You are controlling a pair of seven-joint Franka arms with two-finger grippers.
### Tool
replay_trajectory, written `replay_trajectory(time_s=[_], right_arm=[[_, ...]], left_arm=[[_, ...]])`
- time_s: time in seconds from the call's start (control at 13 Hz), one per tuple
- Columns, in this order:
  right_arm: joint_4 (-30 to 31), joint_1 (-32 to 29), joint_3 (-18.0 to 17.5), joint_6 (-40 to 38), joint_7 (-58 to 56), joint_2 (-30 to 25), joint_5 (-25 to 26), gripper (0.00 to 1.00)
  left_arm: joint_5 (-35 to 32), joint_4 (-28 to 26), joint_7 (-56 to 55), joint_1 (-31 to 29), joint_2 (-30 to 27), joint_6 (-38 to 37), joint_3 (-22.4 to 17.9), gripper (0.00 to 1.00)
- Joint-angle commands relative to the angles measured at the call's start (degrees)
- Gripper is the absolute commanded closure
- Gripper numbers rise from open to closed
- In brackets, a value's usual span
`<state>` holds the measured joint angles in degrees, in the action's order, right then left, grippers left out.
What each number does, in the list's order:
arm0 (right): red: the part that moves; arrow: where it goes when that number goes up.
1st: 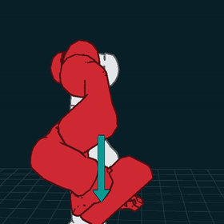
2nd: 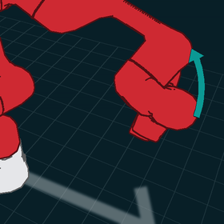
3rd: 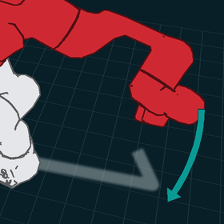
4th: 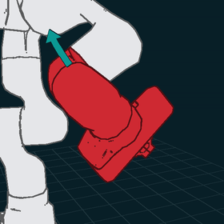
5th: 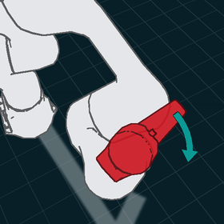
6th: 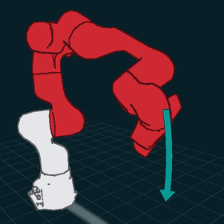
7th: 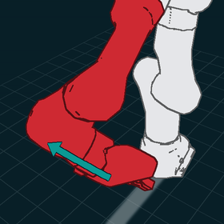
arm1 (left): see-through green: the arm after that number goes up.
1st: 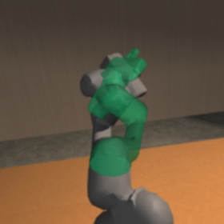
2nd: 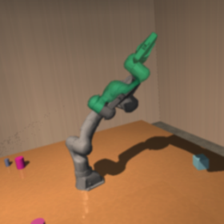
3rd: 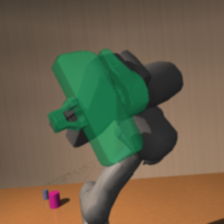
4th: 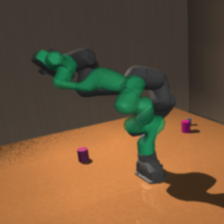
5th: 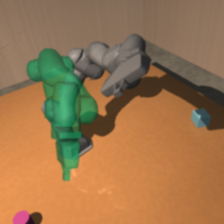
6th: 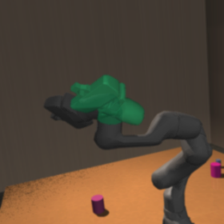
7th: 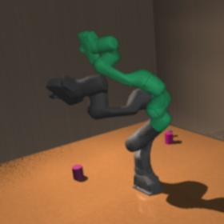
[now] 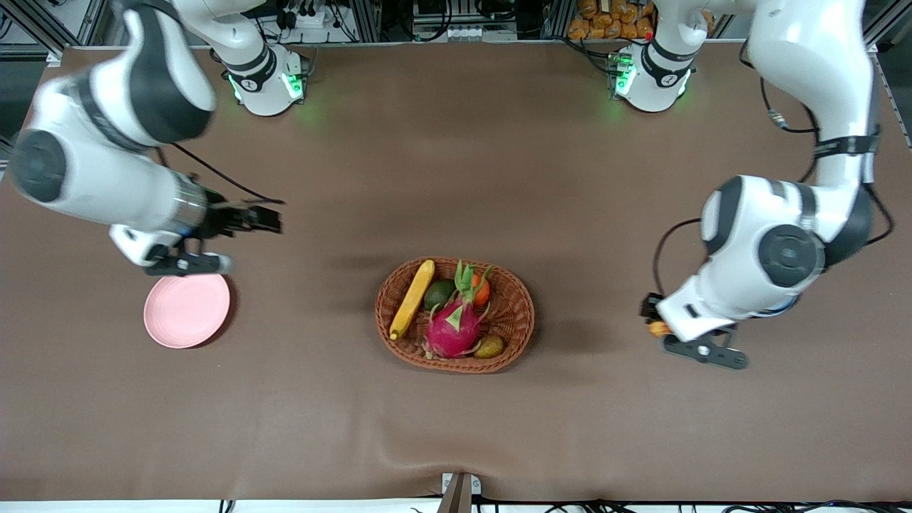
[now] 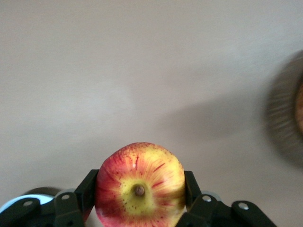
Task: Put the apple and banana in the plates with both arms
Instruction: 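Carry the apple to the blue plate while the right gripper reaches the banana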
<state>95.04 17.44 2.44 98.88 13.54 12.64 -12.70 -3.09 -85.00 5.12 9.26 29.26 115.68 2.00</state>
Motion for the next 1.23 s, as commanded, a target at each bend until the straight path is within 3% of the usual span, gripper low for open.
replay_trajectory(time_s=[0.0, 0.31, 0.62, 0.77, 1.15], right_arm=[[-2.1, 5.6, 0.5, 2.0, 7.3, 3.7, -0.3, 0.0], [-4.6, 14.6, 0.5, 7.5, 19.0, 11.2, 1.7, 0.0], [-12.6, 19.0, 0.5, 11.1, 30.5, 22.8, 4.3, 0.0], [-13.1, 20.2, 0.5, 14.7, 33.2, 24.9, 4.7, 0.0], [-13.2, 21.5, 0.5, 20.5, 38.8, 27.7, 4.7, 0.0]], left_arm=[[0.1, -4.6, 3.5, -3.0, -4.8, -1.3, 0.7, 0.71], [1.6, -13.4, 14.4, -12.0, -9.7, 0.2, 1.3, 0.72], [1.8, -25.3, 18.9, -17.2, -12.8, 7.5, 2.0, 0.73], [1.5, -30.4, 21.0, -18.8, -14.5, 12.3, 2.0, 0.72], [-2.4, -34.2, 27.5, -26.3, -13.7, 19.0, 2.0, 0.72]])
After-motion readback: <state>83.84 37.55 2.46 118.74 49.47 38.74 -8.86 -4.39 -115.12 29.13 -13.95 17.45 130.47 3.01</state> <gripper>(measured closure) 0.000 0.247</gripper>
